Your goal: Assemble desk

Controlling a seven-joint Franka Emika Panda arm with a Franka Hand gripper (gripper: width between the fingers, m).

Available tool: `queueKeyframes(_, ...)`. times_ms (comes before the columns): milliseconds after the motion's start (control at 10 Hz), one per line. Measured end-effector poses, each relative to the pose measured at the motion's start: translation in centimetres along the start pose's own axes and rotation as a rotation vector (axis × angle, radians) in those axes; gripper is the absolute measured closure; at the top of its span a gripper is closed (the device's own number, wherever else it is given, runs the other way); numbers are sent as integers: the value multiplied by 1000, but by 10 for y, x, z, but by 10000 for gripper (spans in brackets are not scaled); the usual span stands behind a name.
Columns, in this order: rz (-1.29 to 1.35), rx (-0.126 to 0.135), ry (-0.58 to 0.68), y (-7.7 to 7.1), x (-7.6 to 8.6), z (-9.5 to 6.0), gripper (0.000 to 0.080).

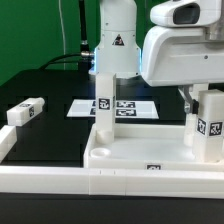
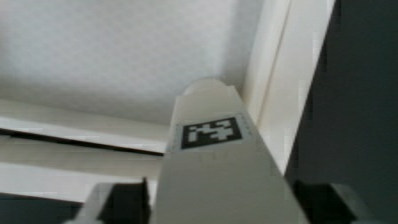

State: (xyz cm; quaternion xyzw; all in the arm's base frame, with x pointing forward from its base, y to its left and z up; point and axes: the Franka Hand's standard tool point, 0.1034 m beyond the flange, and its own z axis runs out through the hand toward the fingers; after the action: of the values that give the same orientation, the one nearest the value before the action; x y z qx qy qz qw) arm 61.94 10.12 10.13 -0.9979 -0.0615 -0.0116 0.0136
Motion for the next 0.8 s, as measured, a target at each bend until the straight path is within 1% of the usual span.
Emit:
queueKeyframes(100, 0, 0, 0, 0, 0, 0, 512)
queueKeyframes(500, 56, 1, 0, 0, 0, 0, 512)
queueKeyframes(600, 136, 4, 0, 0, 0, 0, 512)
queueKeyframes(700, 258, 14, 0, 3, 0, 0, 512)
queueKeyframes(800, 338, 11, 0, 5, 0, 0, 511)
